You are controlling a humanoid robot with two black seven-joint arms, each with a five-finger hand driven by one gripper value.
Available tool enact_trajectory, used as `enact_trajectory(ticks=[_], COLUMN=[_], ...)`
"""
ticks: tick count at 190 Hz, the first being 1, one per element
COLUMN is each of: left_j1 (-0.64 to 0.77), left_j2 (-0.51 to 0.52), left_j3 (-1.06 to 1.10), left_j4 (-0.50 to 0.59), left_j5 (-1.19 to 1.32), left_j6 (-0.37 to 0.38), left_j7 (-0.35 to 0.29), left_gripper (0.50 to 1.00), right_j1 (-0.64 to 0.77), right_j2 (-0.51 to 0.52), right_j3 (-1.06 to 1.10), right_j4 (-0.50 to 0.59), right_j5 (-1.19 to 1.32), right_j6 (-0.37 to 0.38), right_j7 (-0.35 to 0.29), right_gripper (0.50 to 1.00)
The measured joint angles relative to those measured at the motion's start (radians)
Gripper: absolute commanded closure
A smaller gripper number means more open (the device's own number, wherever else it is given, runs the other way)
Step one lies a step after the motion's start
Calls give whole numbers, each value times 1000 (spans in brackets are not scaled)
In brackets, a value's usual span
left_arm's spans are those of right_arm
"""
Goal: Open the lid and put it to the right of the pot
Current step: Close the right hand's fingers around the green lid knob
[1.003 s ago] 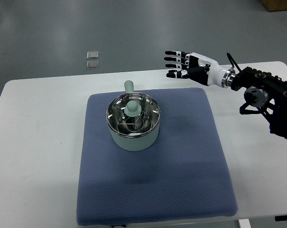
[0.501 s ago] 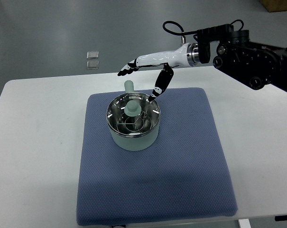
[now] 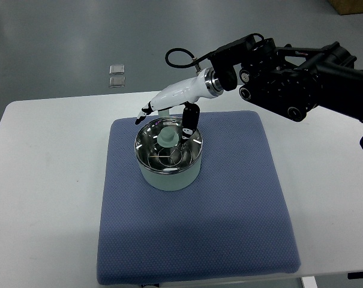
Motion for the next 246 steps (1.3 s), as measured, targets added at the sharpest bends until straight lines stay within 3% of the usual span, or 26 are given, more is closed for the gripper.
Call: enact_trajectory(ticks=[31, 81, 108, 144, 187, 215, 216, 246], left_j1=[0, 0, 0, 0, 0, 0, 0, 0], left_j2=[0, 0, 0, 0, 0, 0, 0, 0], left_j3=[0, 0, 0, 0, 0, 0, 0, 0], left_j4=[0, 0, 0, 1, 1, 3, 3, 3], left_j5=[0, 0, 0, 0, 0, 0, 0, 0], left_j6=[0, 0, 0, 0, 1, 1, 1, 2], left_j7=[0, 0, 0, 1, 1, 1, 1, 1], left_gripper=[500, 500, 500, 500, 500, 500, 500, 500], right_j1=[-2, -4, -10, -16, -19, -24, -25, -30], right_j2=[0, -1, -2, -10, -13, -10, -10, -10], right_j3=[-1, 1, 0, -9, -10, -9, -9, -8], right_j4=[0, 0, 0, 0, 0, 1, 1, 1], right_j5=[-13, -22, -22, -22, -22, -21, -21, -22], right_j6=[0, 0, 0, -8, -13, -15, -15, -17], right_j7=[0, 0, 0, 3, 6, 11, 11, 21], right_gripper=[668, 709, 777, 816, 916, 934, 954, 1000])
